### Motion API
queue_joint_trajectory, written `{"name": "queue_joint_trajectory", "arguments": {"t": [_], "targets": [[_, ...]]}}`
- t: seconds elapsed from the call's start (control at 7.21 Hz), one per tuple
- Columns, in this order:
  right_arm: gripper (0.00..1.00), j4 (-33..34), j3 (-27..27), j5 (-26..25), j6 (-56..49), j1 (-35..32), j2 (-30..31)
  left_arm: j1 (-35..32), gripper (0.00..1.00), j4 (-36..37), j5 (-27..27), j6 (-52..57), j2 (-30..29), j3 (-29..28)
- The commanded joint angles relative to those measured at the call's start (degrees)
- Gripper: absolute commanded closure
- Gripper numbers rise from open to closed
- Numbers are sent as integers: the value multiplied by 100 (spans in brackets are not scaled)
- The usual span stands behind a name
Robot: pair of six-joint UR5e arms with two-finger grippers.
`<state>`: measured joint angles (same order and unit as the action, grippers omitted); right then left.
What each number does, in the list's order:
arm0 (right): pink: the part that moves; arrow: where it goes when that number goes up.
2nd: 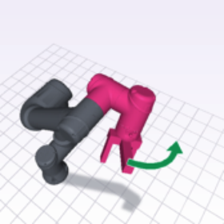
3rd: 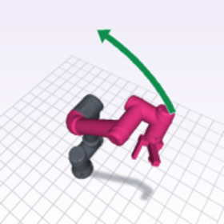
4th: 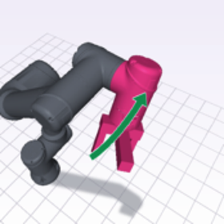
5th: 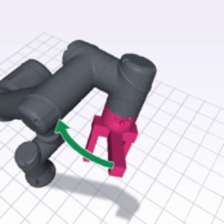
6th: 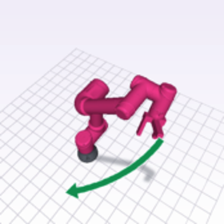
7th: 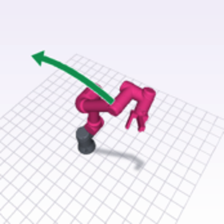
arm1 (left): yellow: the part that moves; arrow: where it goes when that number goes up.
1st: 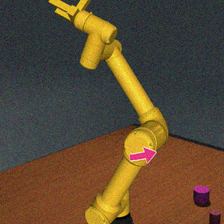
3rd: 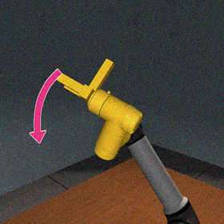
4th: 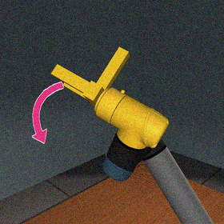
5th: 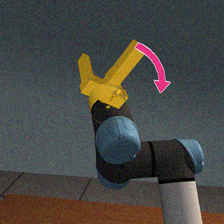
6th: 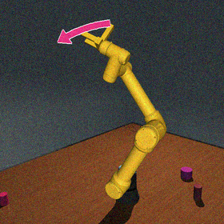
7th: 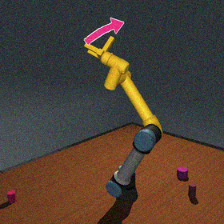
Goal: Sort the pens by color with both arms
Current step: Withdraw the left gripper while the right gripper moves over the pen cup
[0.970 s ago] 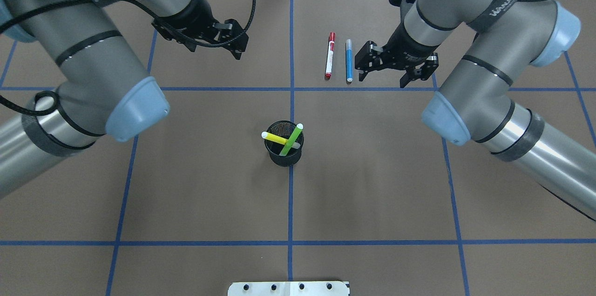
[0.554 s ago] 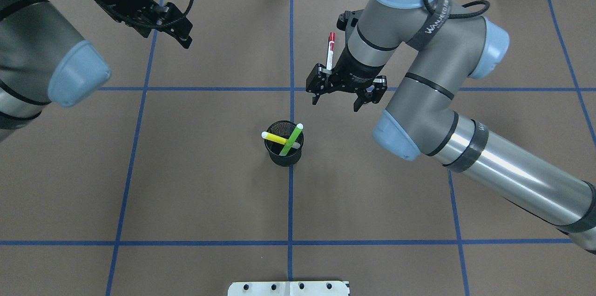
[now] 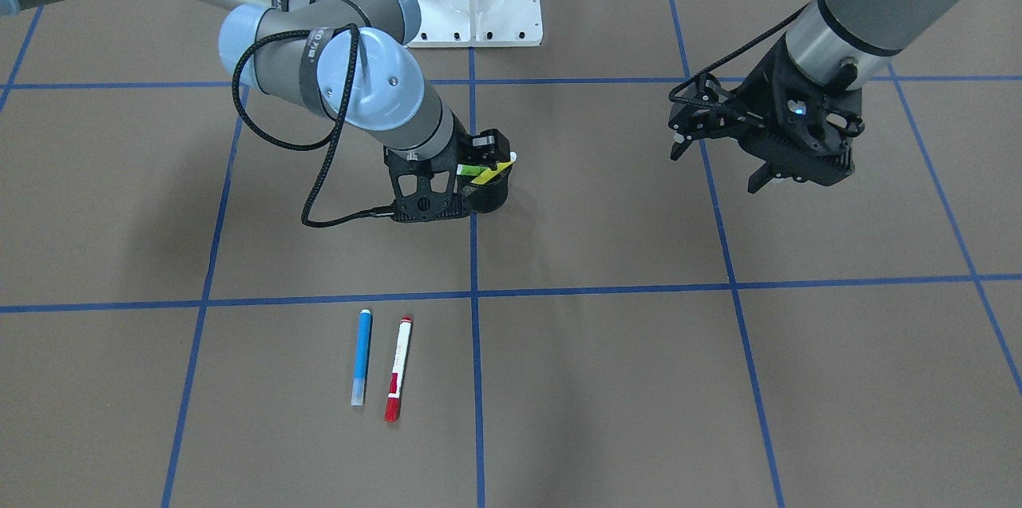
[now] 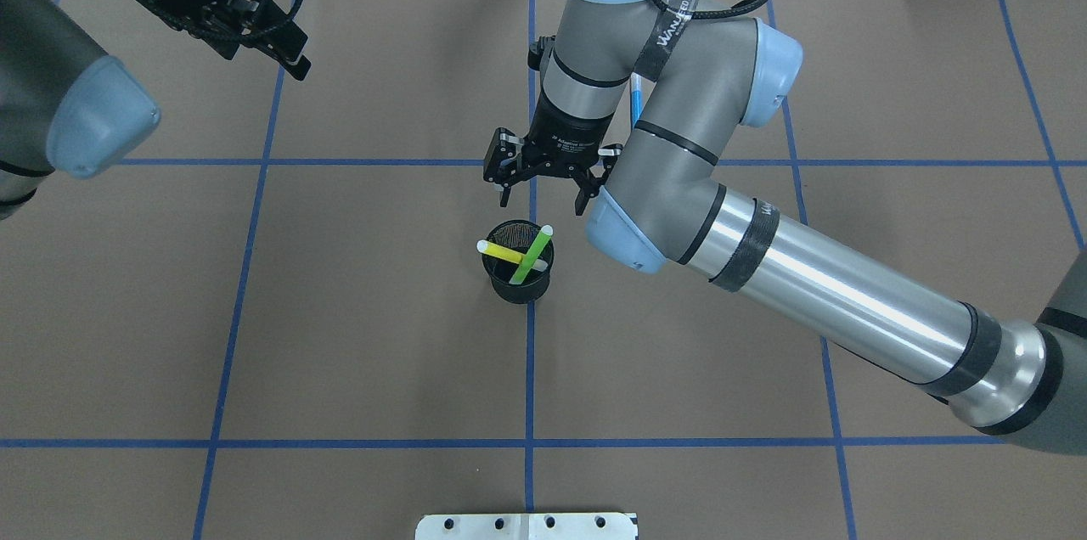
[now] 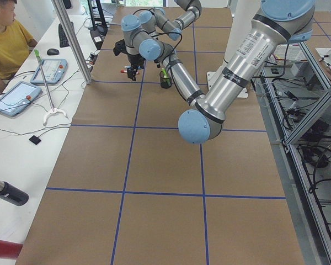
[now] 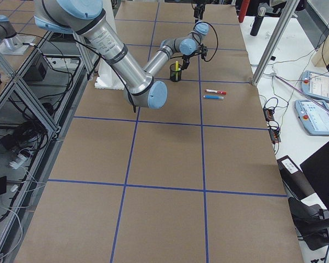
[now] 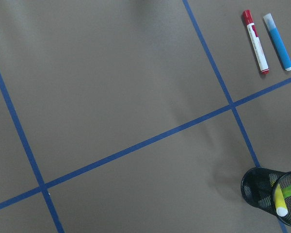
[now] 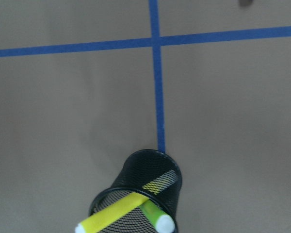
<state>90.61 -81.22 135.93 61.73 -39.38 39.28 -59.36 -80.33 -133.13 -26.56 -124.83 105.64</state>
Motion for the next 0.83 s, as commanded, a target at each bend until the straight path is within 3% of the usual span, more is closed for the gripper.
{"name": "queue_joint_trajectory", "arguments": {"t": [0.0, 0.69], "targets": [[13, 0, 272, 21, -457, 35, -43, 3, 1, -9, -2, 2, 11, 0], [59, 122, 282, 179, -644, 79, 18, 21, 1, -9, -2, 2, 3, -9]]}}
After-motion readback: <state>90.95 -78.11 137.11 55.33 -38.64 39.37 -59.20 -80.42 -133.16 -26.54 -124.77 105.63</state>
